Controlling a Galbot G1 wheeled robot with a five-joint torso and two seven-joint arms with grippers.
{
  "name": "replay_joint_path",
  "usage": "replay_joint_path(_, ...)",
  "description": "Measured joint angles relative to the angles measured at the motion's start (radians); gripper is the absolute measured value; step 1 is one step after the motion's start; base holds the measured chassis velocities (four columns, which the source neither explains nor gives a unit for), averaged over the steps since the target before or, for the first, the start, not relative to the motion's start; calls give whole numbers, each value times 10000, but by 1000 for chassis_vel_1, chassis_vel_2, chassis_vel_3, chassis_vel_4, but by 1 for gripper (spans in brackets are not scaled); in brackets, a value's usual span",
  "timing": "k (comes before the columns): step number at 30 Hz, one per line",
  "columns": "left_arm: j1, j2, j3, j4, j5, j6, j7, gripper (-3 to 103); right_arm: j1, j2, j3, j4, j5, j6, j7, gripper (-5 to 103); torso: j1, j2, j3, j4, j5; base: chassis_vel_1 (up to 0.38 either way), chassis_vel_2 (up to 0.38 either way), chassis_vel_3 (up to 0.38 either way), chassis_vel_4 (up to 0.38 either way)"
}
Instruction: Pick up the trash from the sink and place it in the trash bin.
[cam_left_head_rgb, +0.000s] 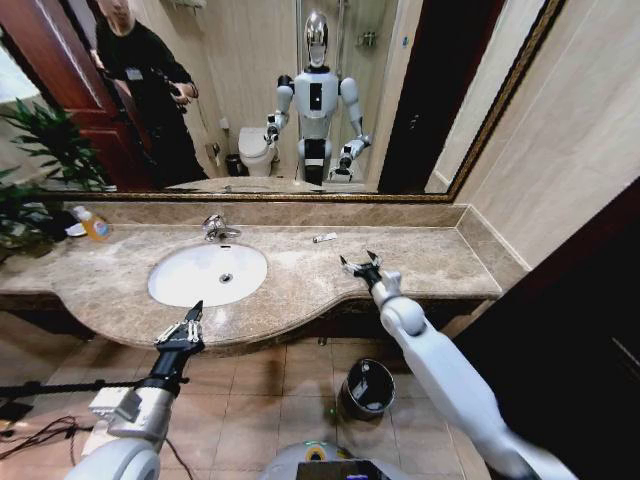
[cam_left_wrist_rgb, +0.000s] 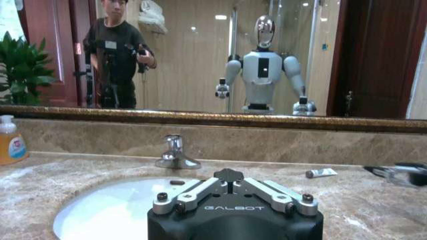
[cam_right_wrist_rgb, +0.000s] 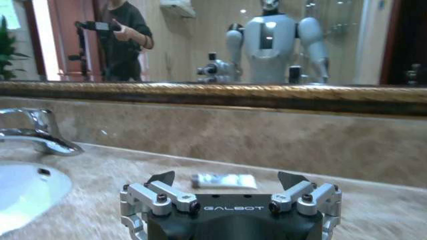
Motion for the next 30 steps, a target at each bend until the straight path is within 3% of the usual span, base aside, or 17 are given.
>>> replay_joint_path(7,0,0,0,0,0,0,0,0,1046,821,-790,-1269,112,-123,-101,100,-2,0,0,0,4,0,0,0,0)
replay_joint_path(16,0,0,0,0,0,0,0,0,1642,1184,-791,-2585,-179,-14,-120,100,-2,0,-1,-2,1,0,0,0,0)
replay_joint_path(30,0,0,0,0,0,0,0,0,2888,2302,-1013,-4798,-547,630,-884,100,-2,1,-2,0,1,0,0,0,0)
